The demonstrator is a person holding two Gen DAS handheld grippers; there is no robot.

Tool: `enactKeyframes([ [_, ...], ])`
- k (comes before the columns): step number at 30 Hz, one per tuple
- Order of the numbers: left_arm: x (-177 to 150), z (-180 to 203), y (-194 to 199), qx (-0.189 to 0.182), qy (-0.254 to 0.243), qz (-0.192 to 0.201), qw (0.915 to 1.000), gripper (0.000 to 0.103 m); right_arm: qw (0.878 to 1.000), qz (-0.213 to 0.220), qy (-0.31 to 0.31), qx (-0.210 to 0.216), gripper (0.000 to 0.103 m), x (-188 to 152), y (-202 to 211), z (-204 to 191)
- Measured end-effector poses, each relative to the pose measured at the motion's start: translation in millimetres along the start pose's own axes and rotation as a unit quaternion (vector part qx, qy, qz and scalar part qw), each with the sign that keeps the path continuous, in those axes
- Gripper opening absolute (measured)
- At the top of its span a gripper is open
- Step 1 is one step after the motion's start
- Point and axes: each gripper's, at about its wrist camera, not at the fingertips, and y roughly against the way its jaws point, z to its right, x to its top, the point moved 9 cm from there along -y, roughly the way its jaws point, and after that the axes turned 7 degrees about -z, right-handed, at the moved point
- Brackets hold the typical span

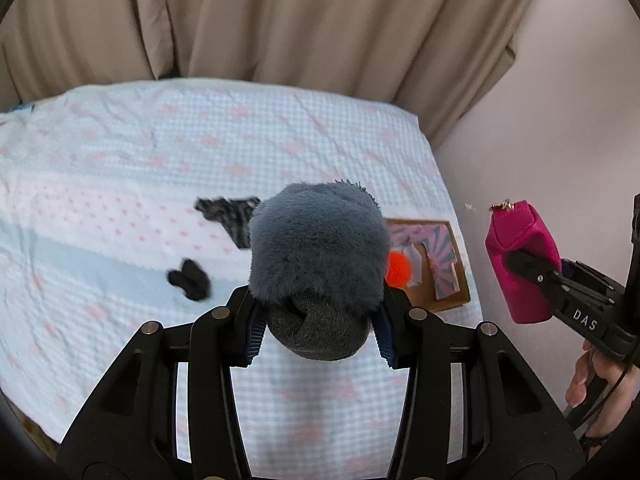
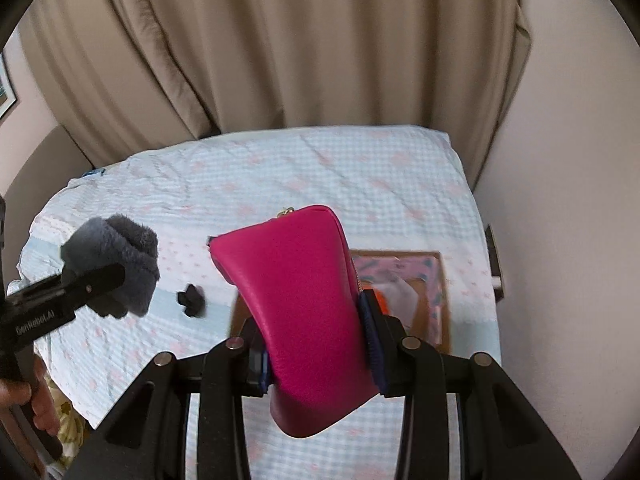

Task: Organize soft objects
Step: 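Lift the pouch and beanie and carry them over the box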

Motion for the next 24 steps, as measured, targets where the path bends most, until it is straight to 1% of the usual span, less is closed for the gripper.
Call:
enactKeyframes([
  [3,-7.8,19.4,-23.1,0.002,0.001,-0.019,0.9998,0.041,1.0,-0.016,-0.018,0.005,0.034,-5.0,-13.2,25.7],
  [7,-10.2,38.2,-57.3,0.008,-0.006,-0.042,0.9991,0.041,0.999,-0.035,-0.041,0.008,0.034,-8.4,-36.3,50.8],
  [11,-9.7,55.6,-93.8,0.015,-0.025,-0.068,0.9973,0.041,0.996,-0.051,-0.072,0.013,0.034,-12.2,-60.1,72.2],
  [19,-6.4,74.6,-161.9,0.028,-0.043,-0.12,0.9914,0.041,0.986,-0.097,-0.13,0.025,0.034,-15.9,-118.1,103.2],
  [24,-11.4,75.6,-199.3,0.041,-0.059,-0.151,0.9859,0.041,0.981,-0.121,-0.152,0.024,0.034,-18.5,-148.4,113.9],
])
